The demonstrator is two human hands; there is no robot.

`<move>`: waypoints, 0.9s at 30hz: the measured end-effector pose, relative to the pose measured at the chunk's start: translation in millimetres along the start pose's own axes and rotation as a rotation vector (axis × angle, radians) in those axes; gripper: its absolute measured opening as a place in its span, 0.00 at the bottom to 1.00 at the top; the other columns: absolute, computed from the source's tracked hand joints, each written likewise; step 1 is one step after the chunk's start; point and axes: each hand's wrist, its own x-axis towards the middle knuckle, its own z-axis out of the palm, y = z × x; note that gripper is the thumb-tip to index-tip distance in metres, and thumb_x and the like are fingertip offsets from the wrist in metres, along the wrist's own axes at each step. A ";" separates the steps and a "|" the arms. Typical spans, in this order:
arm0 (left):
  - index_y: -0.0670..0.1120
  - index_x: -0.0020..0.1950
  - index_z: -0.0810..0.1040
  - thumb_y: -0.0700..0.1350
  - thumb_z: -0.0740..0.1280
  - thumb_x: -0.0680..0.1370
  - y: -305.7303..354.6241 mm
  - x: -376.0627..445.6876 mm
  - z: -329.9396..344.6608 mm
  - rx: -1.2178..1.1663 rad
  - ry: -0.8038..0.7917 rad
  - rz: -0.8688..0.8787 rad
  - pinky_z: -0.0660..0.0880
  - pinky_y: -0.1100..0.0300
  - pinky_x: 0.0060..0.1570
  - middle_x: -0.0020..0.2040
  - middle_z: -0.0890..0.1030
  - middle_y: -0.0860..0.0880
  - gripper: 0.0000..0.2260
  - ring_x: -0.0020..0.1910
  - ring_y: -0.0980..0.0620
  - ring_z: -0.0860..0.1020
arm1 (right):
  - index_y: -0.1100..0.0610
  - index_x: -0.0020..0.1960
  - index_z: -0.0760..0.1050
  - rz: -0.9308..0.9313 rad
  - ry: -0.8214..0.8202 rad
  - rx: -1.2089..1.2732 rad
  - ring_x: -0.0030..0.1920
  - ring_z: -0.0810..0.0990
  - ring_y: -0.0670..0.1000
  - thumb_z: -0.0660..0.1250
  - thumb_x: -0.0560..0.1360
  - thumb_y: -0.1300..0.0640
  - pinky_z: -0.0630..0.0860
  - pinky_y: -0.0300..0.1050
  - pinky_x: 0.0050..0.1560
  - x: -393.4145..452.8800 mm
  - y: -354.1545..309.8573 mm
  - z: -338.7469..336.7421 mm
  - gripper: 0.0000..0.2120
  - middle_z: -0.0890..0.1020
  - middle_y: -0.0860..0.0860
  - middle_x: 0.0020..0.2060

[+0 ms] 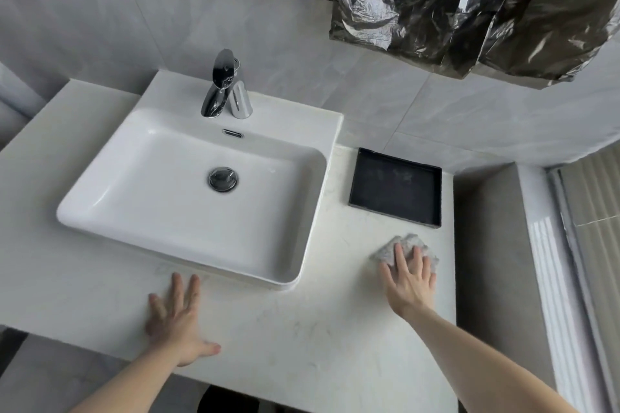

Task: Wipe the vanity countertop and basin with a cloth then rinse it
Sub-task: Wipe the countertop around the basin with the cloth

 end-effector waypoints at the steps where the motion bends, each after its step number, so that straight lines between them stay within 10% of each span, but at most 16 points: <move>1: 0.58 0.68 0.17 0.72 0.75 0.58 0.3 0.0 -0.1 -0.005 0.002 -0.001 0.60 0.38 0.73 0.72 0.18 0.51 0.69 0.77 0.30 0.35 | 0.39 0.82 0.41 0.025 0.020 0.014 0.81 0.38 0.60 0.42 0.79 0.31 0.41 0.63 0.79 4.3 2.2 -1.8 0.33 0.39 0.53 0.82; 13: 0.59 0.69 0.17 0.70 0.76 0.58 3.5 3.0 1.9 0.022 -0.001 0.012 0.60 0.37 0.73 0.71 0.17 0.53 0.70 0.77 0.30 0.36 | 0.41 0.82 0.40 -0.333 0.060 0.038 0.79 0.28 0.57 0.44 0.83 0.39 0.33 0.62 0.78 8.4 -141.7 53.7 0.29 0.32 0.52 0.80; 27: 0.60 0.70 0.19 0.66 0.79 0.60 7.3 -2.1 -4.9 -0.023 -0.039 0.020 0.61 0.32 0.70 0.68 0.14 0.55 0.69 0.76 0.32 0.32 | 0.41 0.82 0.40 0.011 0.157 0.153 0.81 0.36 0.58 0.50 0.81 0.35 0.33 0.58 0.78 15.1 18.2 6.6 0.34 0.39 0.53 0.82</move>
